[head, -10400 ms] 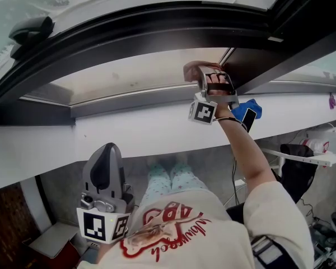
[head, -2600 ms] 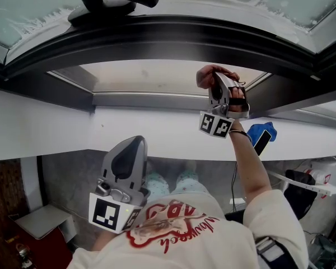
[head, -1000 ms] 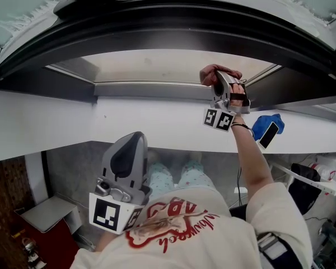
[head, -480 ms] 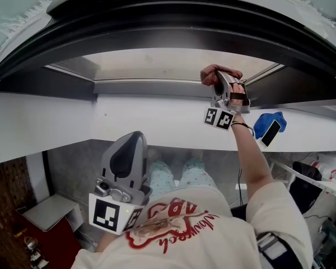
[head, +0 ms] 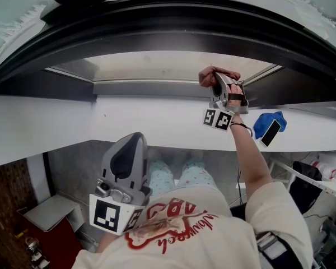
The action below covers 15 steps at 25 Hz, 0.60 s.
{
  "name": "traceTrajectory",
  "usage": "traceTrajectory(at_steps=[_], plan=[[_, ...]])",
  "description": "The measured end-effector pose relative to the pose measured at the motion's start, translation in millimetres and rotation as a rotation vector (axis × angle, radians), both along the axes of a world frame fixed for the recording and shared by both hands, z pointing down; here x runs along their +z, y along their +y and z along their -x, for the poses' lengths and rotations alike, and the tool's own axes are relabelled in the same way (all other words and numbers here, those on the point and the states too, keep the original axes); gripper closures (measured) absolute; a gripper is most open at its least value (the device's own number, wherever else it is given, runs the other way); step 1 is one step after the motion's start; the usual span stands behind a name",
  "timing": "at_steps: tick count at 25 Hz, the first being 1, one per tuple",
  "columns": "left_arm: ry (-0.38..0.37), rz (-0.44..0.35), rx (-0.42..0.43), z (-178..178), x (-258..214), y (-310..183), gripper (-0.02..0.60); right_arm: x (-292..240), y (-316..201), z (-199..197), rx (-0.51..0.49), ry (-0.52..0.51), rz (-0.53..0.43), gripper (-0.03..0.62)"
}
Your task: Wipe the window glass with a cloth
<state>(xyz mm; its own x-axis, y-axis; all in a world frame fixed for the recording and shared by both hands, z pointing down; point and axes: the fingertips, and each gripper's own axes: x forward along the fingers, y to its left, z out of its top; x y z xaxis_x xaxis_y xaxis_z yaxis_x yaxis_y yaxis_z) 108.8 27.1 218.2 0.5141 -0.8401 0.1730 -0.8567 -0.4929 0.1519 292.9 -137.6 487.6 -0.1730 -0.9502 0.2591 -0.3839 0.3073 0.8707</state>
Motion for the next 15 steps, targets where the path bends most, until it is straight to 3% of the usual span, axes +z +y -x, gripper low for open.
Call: traceTrajectory(at_steps=[15], plan=[[-0.011, 0.022, -0.020, 0.8, 9.3, 1.3, 0.560, 35.2, 1.5, -1.4, -0.017, 0.014, 0.064, 0.517]])
